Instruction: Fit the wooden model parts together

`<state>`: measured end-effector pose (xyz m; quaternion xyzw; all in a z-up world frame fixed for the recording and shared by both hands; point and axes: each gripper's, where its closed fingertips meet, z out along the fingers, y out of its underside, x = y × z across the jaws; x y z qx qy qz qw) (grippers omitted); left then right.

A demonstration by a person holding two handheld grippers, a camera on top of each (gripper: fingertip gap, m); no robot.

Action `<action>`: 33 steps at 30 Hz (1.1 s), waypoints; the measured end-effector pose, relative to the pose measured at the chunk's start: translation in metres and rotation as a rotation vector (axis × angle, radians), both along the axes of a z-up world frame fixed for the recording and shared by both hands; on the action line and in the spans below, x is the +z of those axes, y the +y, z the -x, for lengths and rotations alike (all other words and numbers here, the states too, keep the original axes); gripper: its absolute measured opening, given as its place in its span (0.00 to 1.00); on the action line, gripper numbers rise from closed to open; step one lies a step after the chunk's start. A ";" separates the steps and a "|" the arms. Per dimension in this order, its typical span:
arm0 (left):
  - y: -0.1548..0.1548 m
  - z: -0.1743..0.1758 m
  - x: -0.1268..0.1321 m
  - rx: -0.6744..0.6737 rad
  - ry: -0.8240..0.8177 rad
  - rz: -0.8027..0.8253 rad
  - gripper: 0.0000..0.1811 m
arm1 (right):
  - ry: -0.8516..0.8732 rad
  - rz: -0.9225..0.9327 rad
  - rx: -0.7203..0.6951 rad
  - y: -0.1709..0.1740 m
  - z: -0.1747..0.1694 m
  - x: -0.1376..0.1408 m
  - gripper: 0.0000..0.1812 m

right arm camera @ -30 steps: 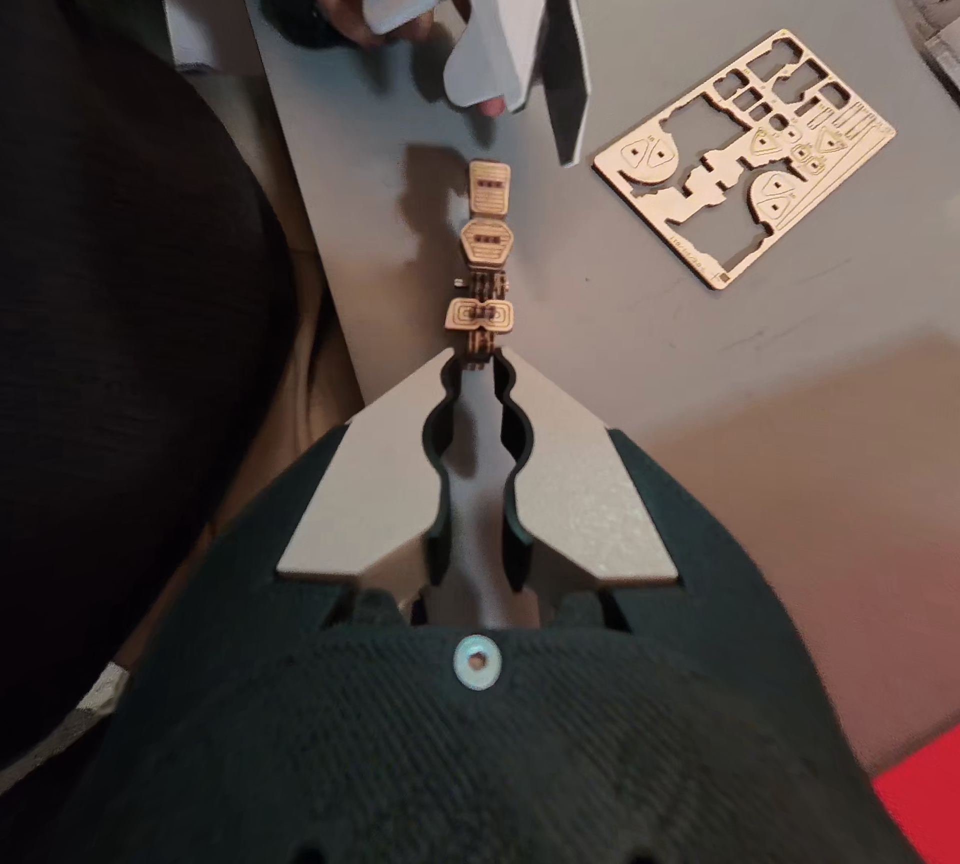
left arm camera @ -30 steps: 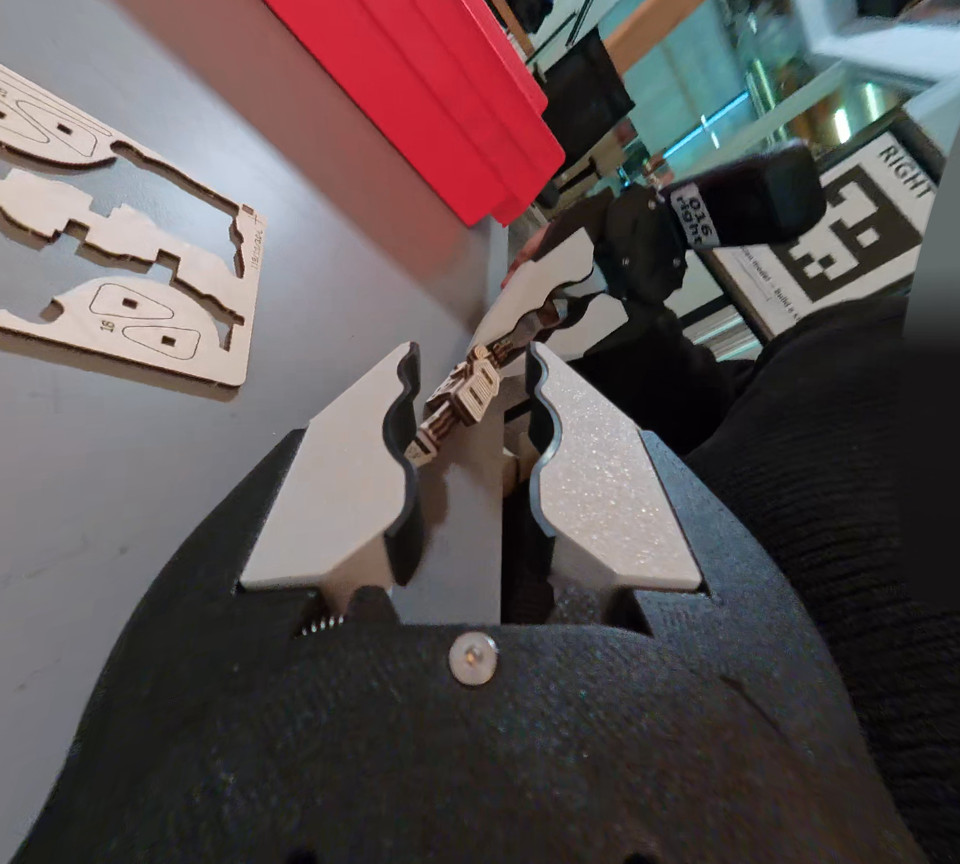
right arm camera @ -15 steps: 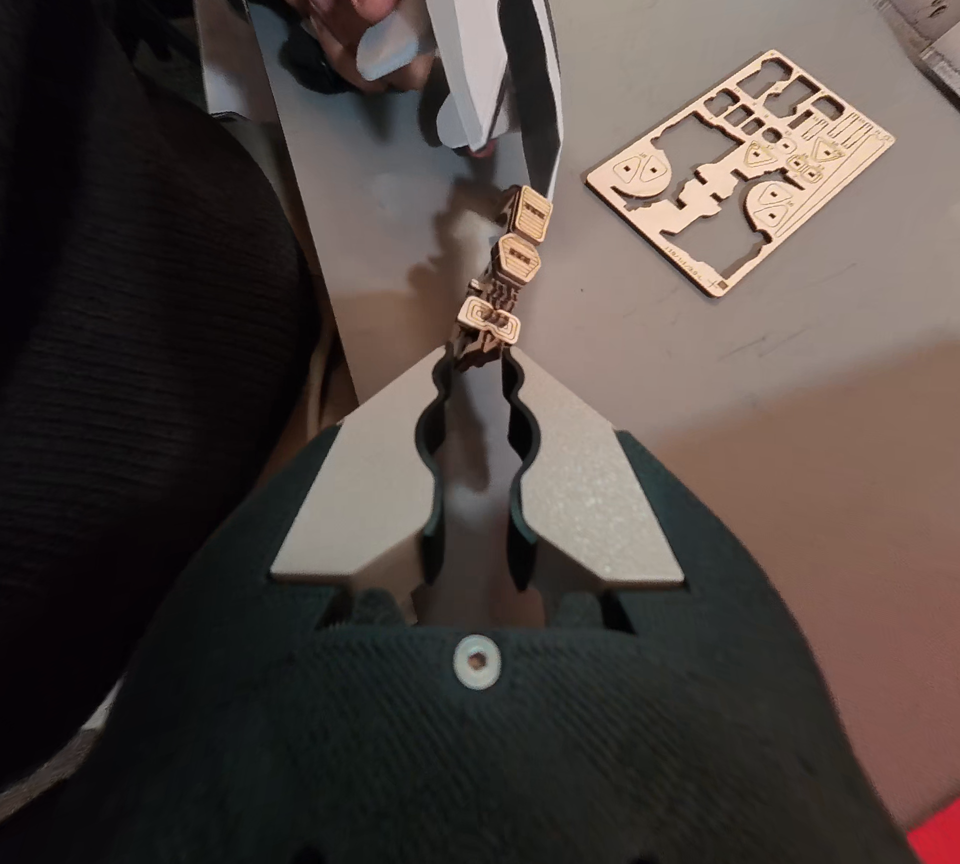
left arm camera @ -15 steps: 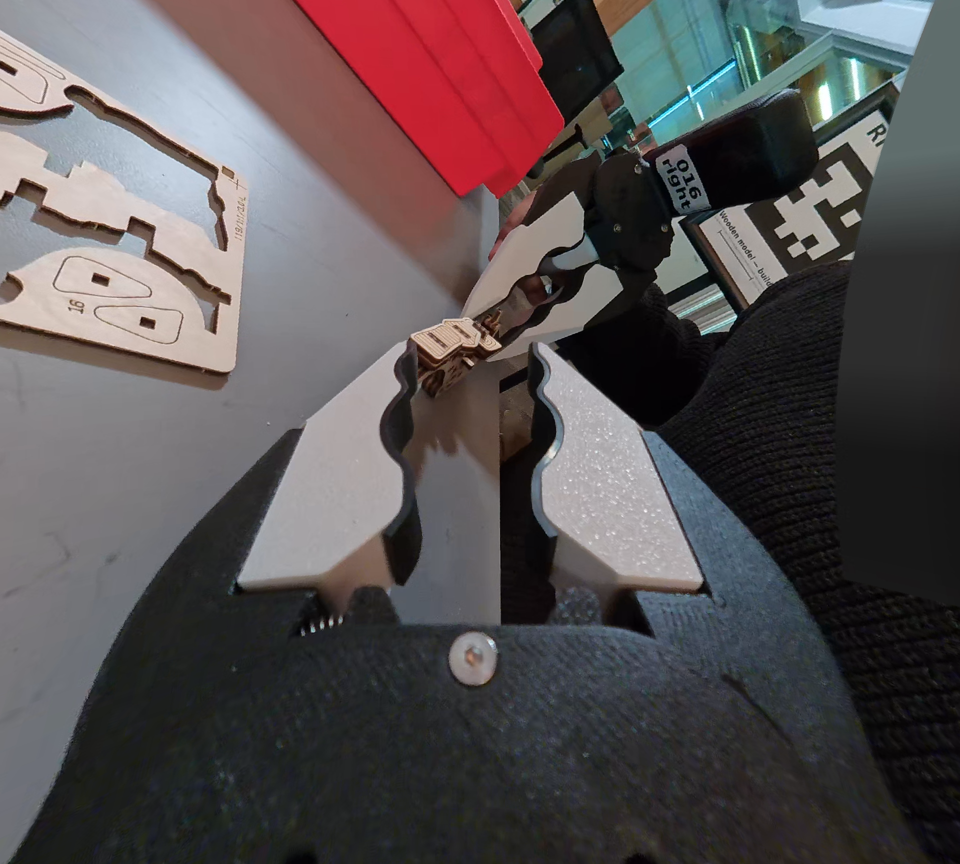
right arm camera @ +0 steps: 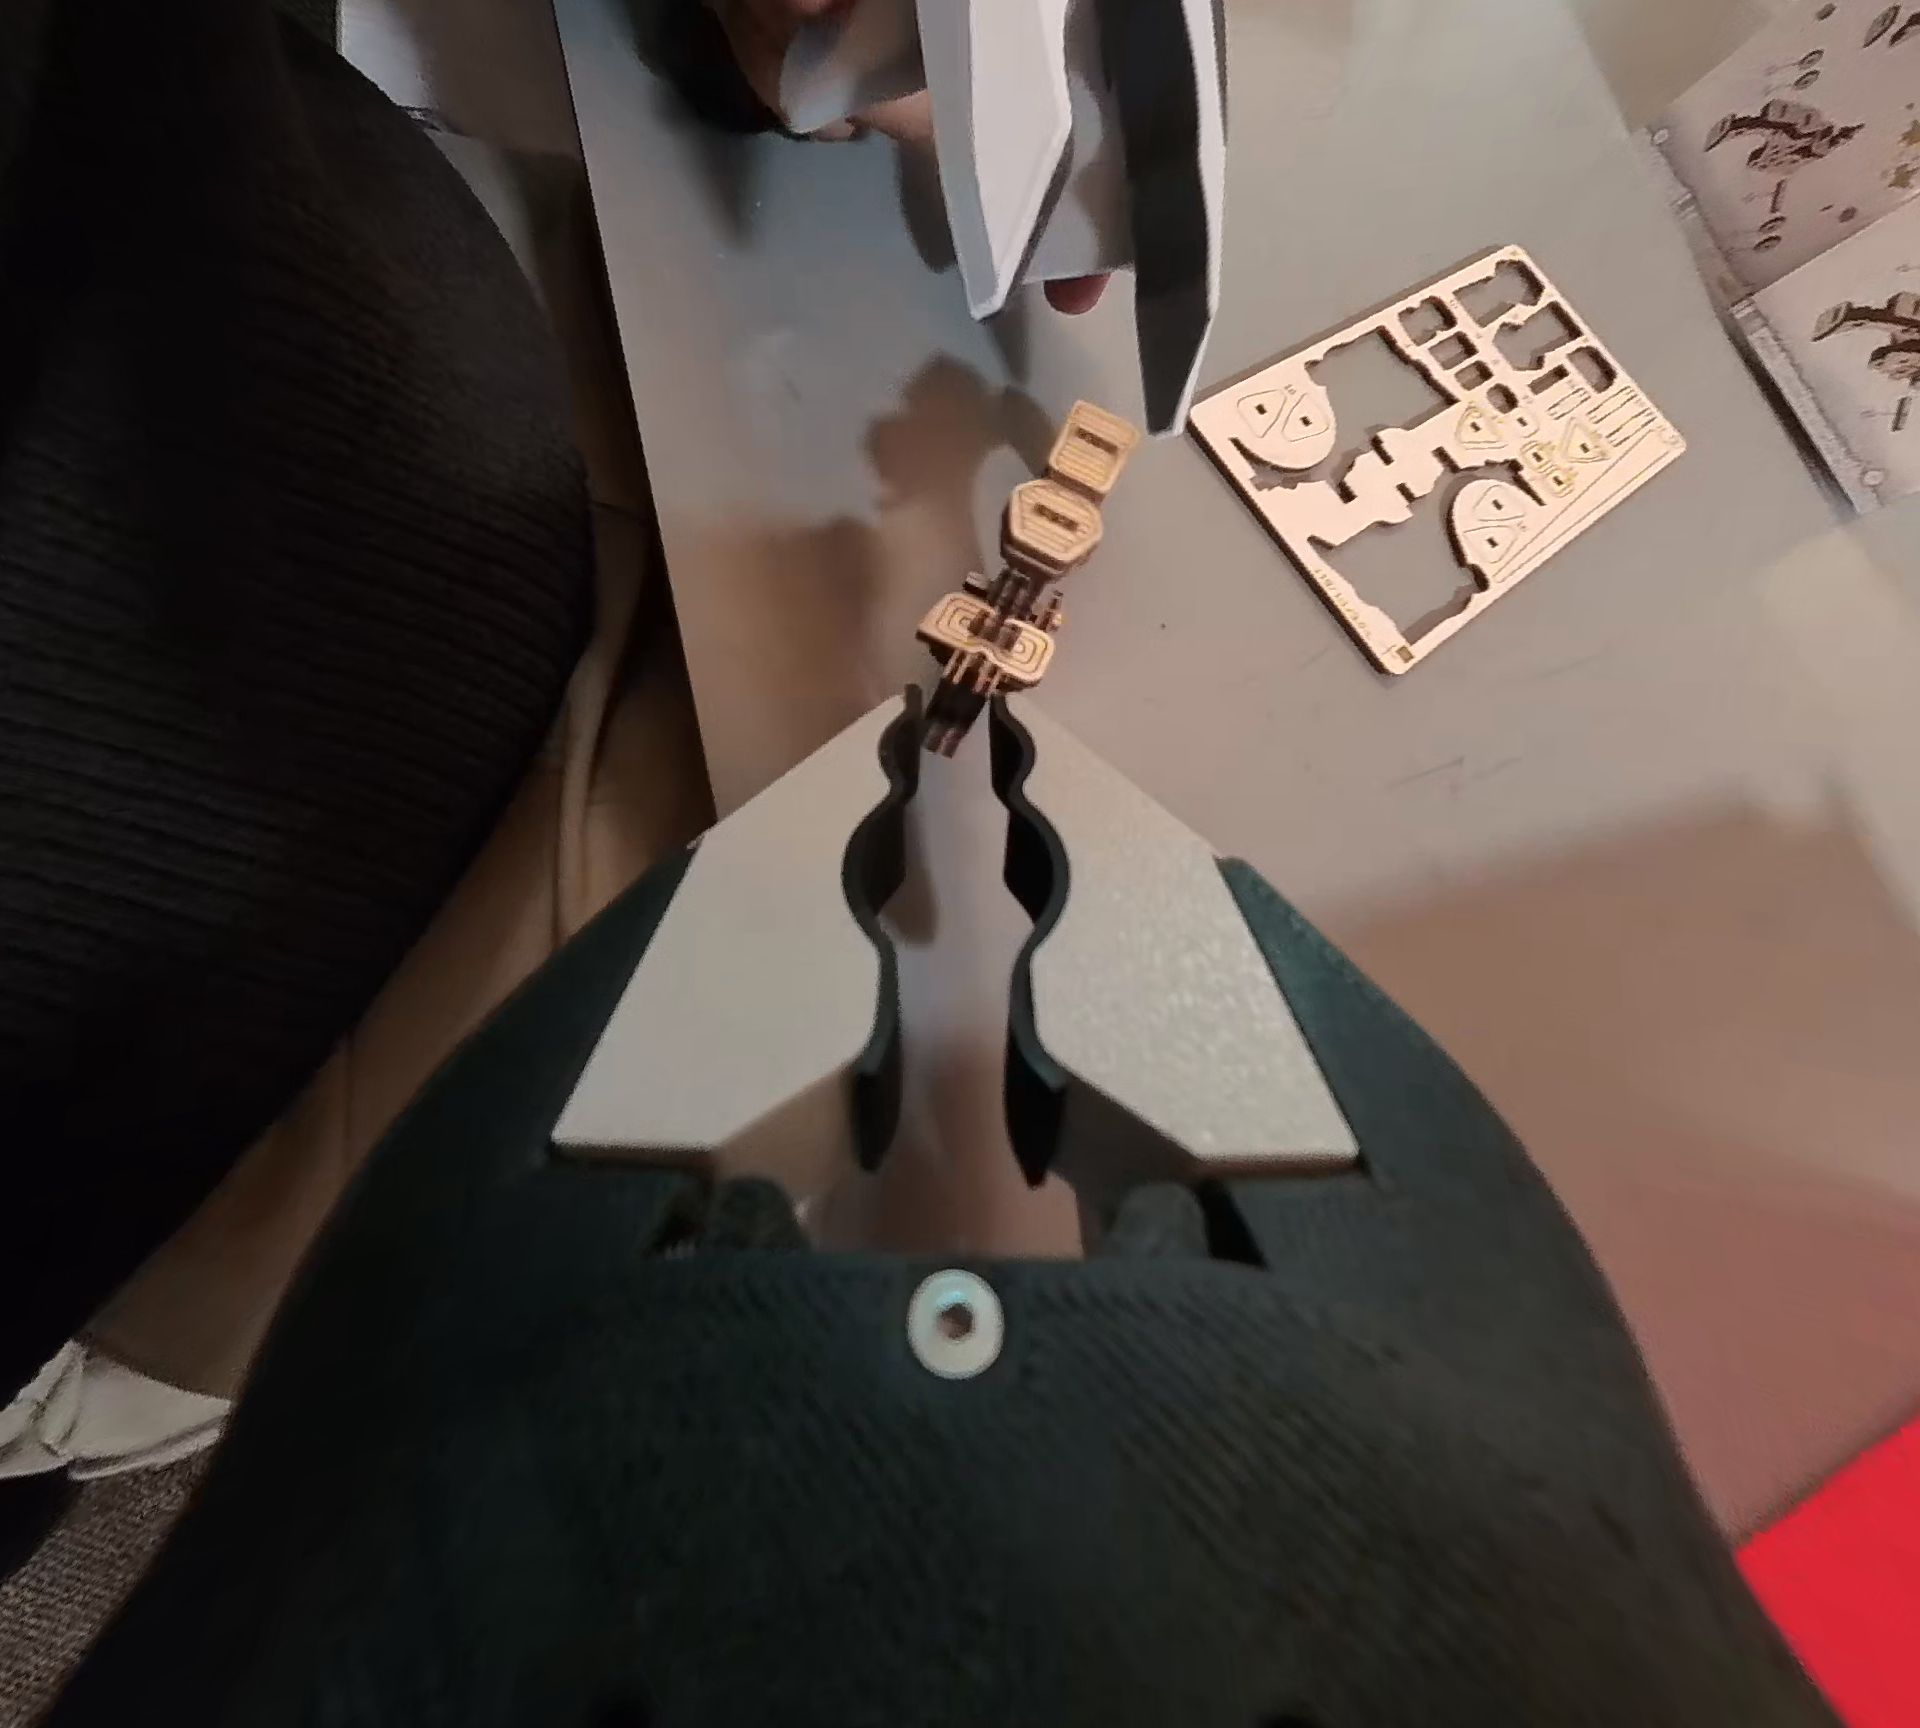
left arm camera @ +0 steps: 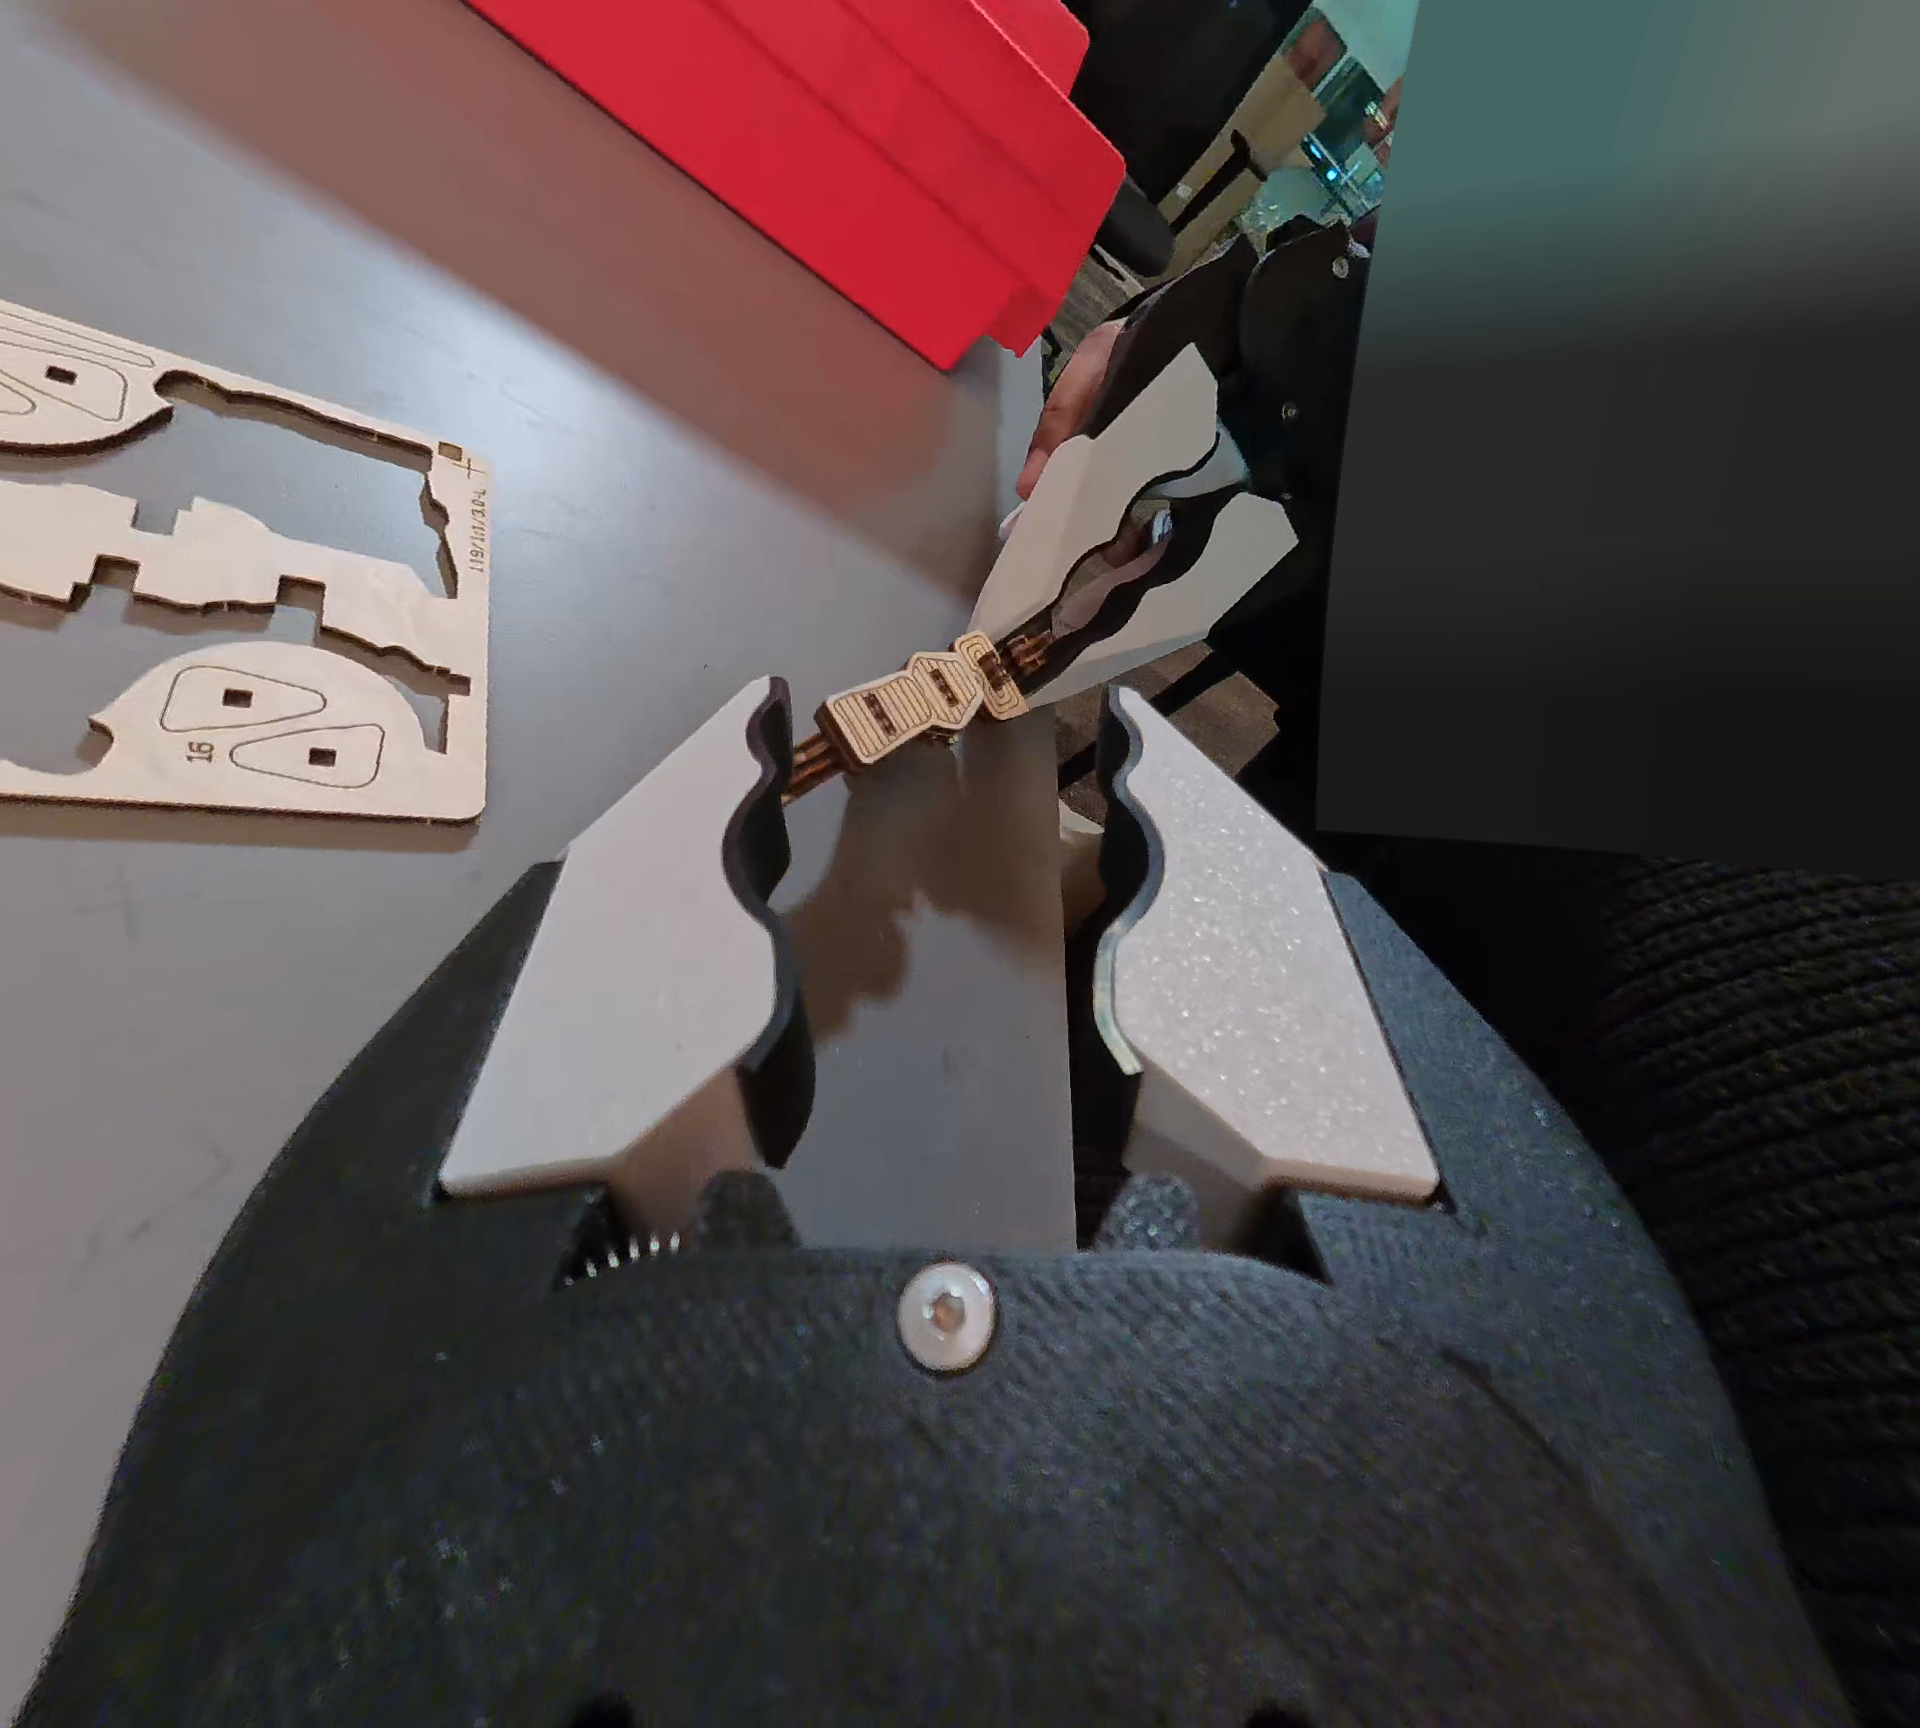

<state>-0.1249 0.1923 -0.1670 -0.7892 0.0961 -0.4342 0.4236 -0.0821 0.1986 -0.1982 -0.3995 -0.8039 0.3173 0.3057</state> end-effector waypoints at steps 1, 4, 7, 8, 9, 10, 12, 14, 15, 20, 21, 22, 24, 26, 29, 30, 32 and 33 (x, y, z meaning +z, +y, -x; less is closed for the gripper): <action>0.000 0.000 0.000 0.000 -0.002 0.004 0.32 | 0.001 0.001 0.001 0.000 0.000 0.000 0.07; 0.001 0.001 -0.001 0.005 -0.011 0.014 0.32 | -0.017 0.003 -0.007 0.001 0.000 -0.004 0.12; 0.002 0.003 -0.001 0.017 -0.015 0.017 0.32 | -0.053 0.015 -0.020 0.002 -0.001 -0.010 0.12; 0.002 0.003 -0.001 0.022 -0.013 0.014 0.32 | -0.057 0.016 -0.025 0.003 -0.001 -0.011 0.12; 0.002 0.004 -0.001 0.025 -0.010 0.013 0.33 | -0.061 0.019 -0.031 0.003 -0.001 -0.011 0.12; 0.002 0.004 -0.001 0.027 -0.005 0.012 0.33 | -0.068 0.026 -0.035 0.004 -0.001 -0.012 0.12; 0.002 0.004 -0.001 0.033 0.008 0.002 0.33 | -0.089 0.052 -0.040 0.003 -0.002 -0.014 0.12; 0.002 0.003 0.000 0.038 0.029 -0.018 0.32 | -0.116 0.089 -0.043 0.001 -0.004 -0.016 0.12; 0.001 0.002 0.001 0.038 0.044 -0.029 0.32 | -0.127 0.109 -0.041 0.000 -0.004 -0.016 0.12; -0.001 -0.003 0.004 0.040 0.147 -0.104 0.32 | -0.147 0.133 -0.053 -0.001 -0.006 -0.016 0.12; -0.001 -0.003 0.005 0.045 0.168 -0.122 0.32 | -0.144 0.140 -0.055 -0.001 -0.007 -0.014 0.12; -0.001 -0.002 0.005 0.052 0.191 -0.139 0.32 | -0.140 0.150 -0.058 -0.001 -0.007 -0.012 0.12; -0.001 -0.001 0.008 0.069 0.227 -0.168 0.32 | -0.129 0.166 -0.067 0.001 -0.007 -0.007 0.13; -0.002 -0.001 0.012 0.080 0.233 -0.184 0.32 | -0.116 0.179 -0.076 0.002 -0.007 -0.003 0.14; -0.005 -0.001 0.015 0.094 0.222 -0.186 0.32 | -0.108 0.166 -0.101 0.008 -0.006 0.000 0.16; -0.006 -0.001 0.016 0.101 0.223 -0.185 0.31 | -0.114 0.153 -0.116 0.012 -0.006 -0.001 0.16; -0.009 -0.002 0.015 0.111 0.235 -0.170 0.29 | -0.147 0.144 -0.144 0.018 -0.007 -0.006 0.14; -0.010 -0.002 0.013 0.121 0.243 -0.151 0.27 | -0.168 0.156 -0.152 0.019 -0.008 -0.009 0.13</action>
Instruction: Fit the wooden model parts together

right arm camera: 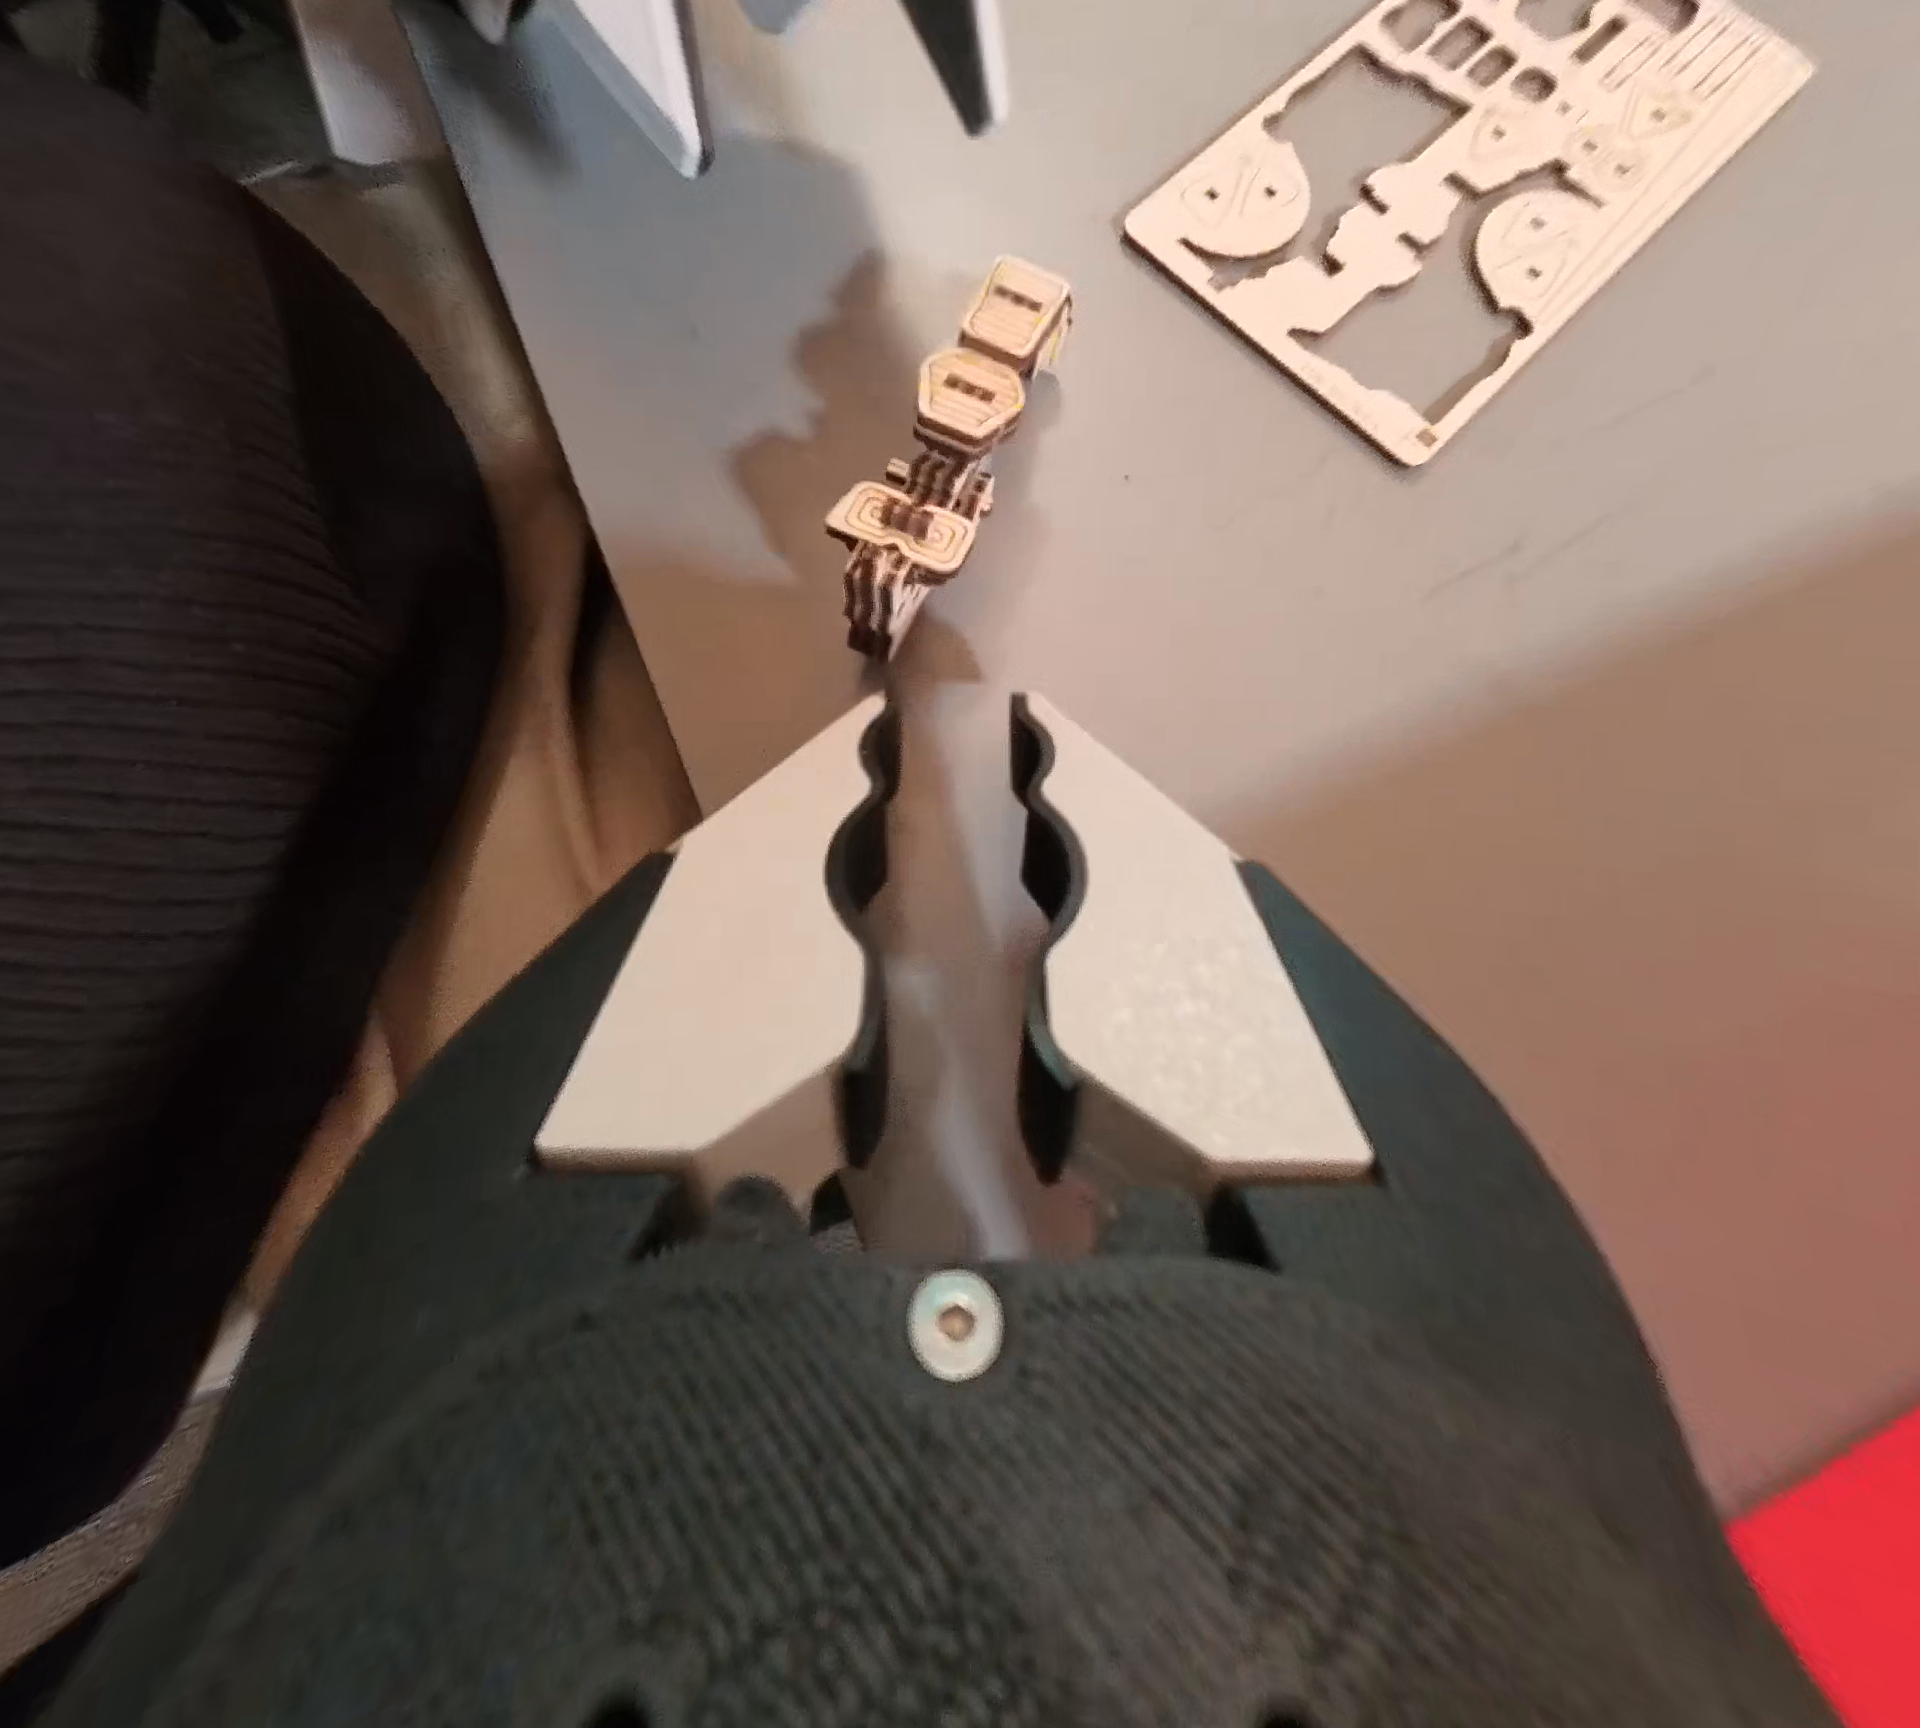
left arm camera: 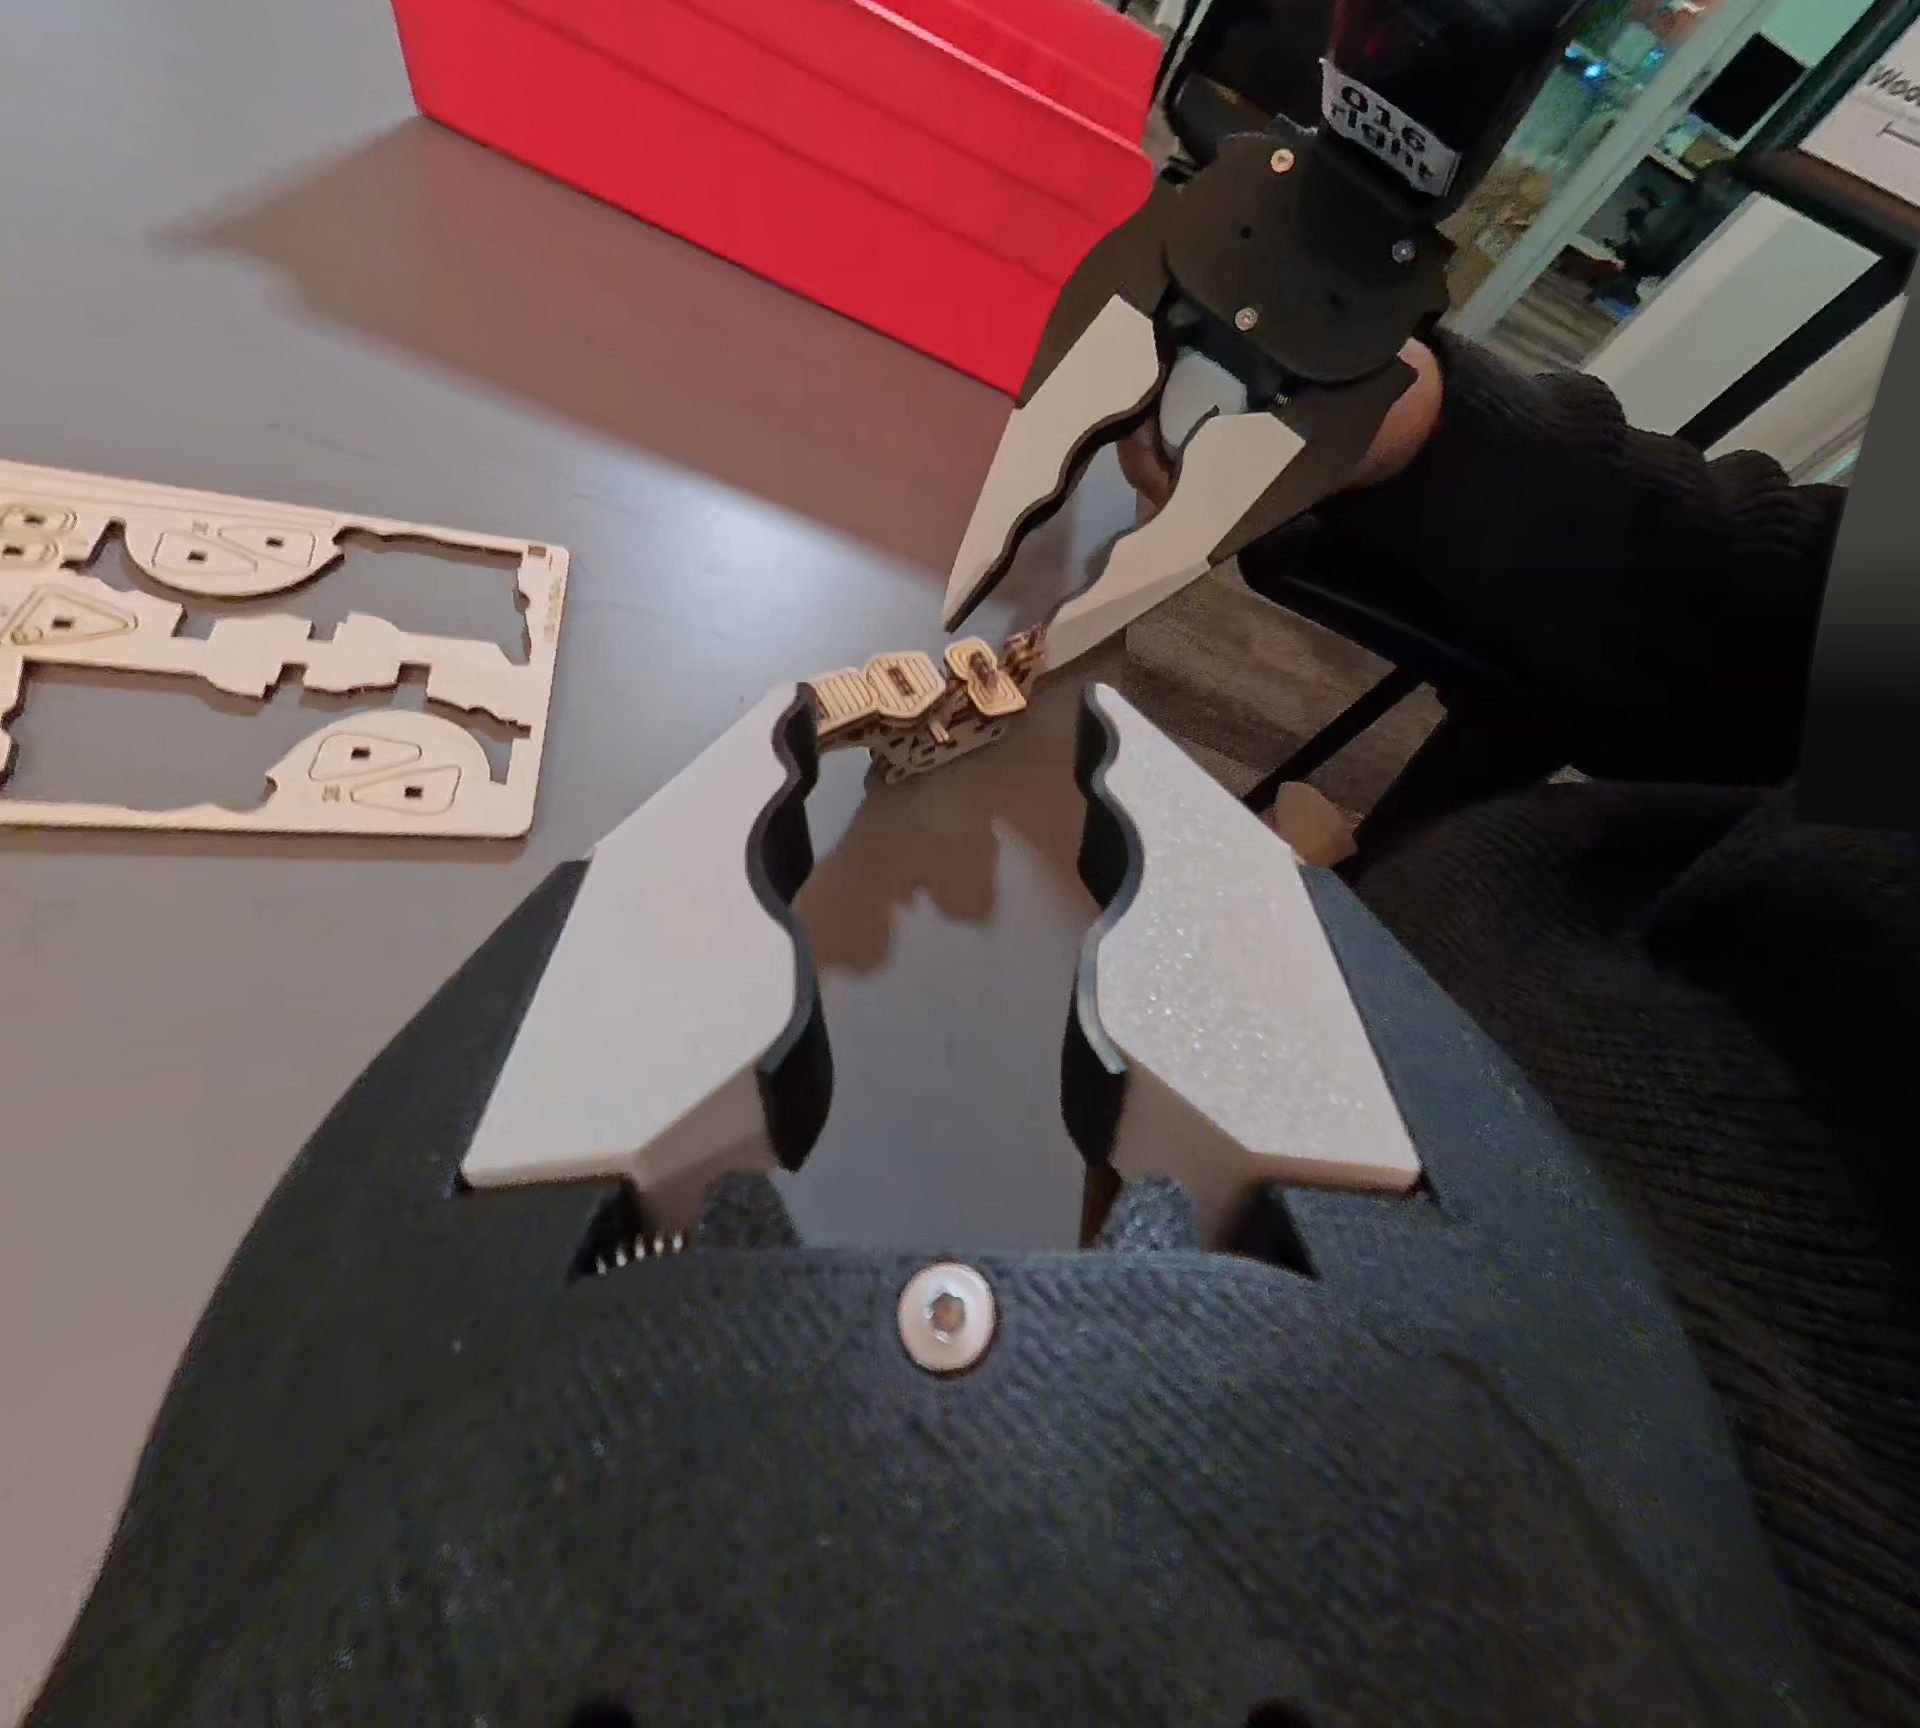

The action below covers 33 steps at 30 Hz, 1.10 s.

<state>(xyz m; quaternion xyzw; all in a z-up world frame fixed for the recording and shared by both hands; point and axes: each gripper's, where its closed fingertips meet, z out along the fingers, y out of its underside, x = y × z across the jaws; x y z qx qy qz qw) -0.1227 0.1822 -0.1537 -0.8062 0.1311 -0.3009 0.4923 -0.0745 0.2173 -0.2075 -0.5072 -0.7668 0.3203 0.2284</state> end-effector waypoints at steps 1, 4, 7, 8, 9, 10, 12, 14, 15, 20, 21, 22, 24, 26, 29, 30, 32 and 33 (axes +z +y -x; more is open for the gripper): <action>-0.002 -0.002 -0.002 0.007 -0.004 0.022 0.24 | -0.016 0.027 0.001 -0.002 0.000 -0.003 0.12; -0.011 -0.012 -0.003 0.024 -0.111 0.091 0.07 | -0.050 0.116 0.013 -0.012 0.003 -0.008 0.10; -0.021 -0.021 -0.019 0.036 -0.171 0.203 0.11 | -0.063 0.170 0.043 -0.027 0.007 -0.009 0.09; -0.024 -0.022 -0.025 0.043 -0.176 0.236 0.13 | -0.065 0.176 0.053 -0.031 0.009 -0.009 0.09; -0.027 -0.022 -0.031 0.054 -0.185 0.261 0.17 | -0.068 0.181 0.062 -0.036 0.011 -0.009 0.09; -0.028 -0.022 -0.034 0.067 -0.197 0.279 0.20 | -0.069 0.188 0.066 -0.041 0.014 -0.009 0.09; -0.030 -0.019 -0.038 0.096 -0.210 0.298 0.26 | -0.072 0.216 0.068 -0.051 0.020 -0.009 0.09; -0.030 -0.013 -0.038 0.123 -0.191 0.286 0.31 | -0.074 0.249 0.055 -0.060 0.027 -0.008 0.10; -0.030 -0.011 -0.037 0.124 -0.178 0.275 0.32 | -0.073 0.263 0.040 -0.063 0.031 -0.008 0.10; -0.033 -0.010 -0.042 0.090 -0.086 0.244 0.35 | -0.087 0.327 0.052 -0.078 0.036 -0.007 0.11; -0.033 -0.011 -0.042 0.077 -0.067 0.229 0.36 | -0.093 0.323 0.065 -0.078 0.035 -0.007 0.11; -0.031 -0.011 -0.043 0.072 -0.040 0.216 0.36 | -0.097 0.318 0.070 -0.076 0.033 -0.007 0.12; -0.028 -0.011 -0.040 0.065 -0.014 0.191 0.36 | -0.109 0.331 0.090 -0.074 0.027 -0.006 0.12; -0.024 -0.008 -0.035 0.068 -0.024 0.165 0.36 | -0.132 0.371 0.145 -0.078 0.019 -0.004 0.12; -0.020 0.000 -0.029 0.082 -0.059 0.156 0.37 | -0.117 0.416 0.238 -0.088 0.008 0.008 0.11; -0.018 0.004 -0.028 0.095 -0.071 0.162 0.38 | -0.089 0.414 0.247 -0.089 0.008 0.014 0.11; -0.013 0.013 -0.027 0.122 -0.076 0.161 0.37 | -0.026 0.395 0.223 -0.083 0.012 0.024 0.11; -0.011 0.018 -0.027 0.136 -0.057 0.154 0.37 | 0.007 0.386 0.197 -0.077 0.014 0.028 0.11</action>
